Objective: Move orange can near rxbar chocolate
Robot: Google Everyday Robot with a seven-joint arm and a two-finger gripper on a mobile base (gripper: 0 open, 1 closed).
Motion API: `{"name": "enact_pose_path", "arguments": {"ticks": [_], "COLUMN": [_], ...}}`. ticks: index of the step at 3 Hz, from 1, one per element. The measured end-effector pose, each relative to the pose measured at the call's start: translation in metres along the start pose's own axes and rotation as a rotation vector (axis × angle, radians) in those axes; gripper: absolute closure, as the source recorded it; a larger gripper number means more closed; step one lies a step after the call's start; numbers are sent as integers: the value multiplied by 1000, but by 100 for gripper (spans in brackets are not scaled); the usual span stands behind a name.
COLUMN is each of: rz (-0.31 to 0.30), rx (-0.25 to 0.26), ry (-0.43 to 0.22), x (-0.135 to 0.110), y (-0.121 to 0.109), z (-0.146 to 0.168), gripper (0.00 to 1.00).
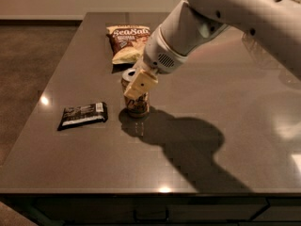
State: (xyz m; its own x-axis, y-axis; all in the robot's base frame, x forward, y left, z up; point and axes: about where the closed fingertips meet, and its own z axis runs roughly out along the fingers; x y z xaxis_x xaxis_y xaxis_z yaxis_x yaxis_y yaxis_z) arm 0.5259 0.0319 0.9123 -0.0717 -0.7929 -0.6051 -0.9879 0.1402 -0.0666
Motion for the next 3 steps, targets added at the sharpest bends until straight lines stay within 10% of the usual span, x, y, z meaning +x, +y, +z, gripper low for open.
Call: {"name": "enact_pose_path", "arguments": {"ticks": [3], "rz": [-39], "rx": [-62], "ry": [-67], "x": [-15], "y": [15], "z": [9], "gripper": [0]}}
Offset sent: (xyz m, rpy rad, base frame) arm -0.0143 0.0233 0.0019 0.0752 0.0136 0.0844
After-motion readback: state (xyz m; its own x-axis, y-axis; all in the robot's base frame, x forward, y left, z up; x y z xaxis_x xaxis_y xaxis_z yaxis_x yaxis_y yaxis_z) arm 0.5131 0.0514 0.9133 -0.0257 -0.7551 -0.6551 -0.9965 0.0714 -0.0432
